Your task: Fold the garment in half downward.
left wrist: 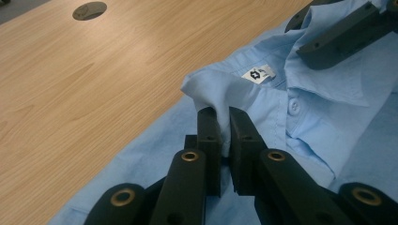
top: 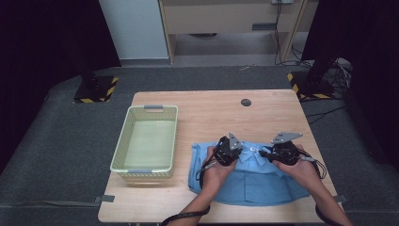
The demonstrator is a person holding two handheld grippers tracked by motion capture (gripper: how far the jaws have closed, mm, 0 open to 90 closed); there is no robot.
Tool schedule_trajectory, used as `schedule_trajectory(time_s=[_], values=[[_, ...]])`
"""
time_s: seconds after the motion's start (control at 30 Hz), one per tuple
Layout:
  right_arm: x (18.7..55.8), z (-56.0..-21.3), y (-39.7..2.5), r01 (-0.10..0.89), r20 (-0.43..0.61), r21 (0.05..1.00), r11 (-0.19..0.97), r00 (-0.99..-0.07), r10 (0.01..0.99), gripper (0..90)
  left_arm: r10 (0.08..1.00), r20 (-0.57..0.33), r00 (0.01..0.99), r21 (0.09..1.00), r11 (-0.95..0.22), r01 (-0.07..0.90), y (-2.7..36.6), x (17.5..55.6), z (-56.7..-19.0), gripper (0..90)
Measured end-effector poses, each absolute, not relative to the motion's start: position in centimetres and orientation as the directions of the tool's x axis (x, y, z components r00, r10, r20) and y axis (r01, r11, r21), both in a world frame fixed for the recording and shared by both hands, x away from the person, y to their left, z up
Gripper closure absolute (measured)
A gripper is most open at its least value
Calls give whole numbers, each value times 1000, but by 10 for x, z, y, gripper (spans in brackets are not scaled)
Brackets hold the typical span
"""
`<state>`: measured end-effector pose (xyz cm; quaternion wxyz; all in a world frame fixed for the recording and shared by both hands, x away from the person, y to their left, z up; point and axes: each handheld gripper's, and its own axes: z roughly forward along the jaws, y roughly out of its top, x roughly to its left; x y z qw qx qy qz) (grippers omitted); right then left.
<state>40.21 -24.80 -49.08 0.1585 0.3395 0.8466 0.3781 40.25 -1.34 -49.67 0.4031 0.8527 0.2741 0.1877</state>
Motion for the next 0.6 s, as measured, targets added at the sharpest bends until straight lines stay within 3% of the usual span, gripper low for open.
schedule_trajectory(time_s=[0.23, 0.6], values=[[396, -493, -251, 480, 26, 739, 473, -721, 692, 514, 613, 119, 781, 799, -526, 292, -12, 392, -492, 851], [390, -490, -255, 500, 66, 727, 471, -733, 677, 365, 601, 137, 787, 815, -520, 256, -6, 377, -486, 852]])
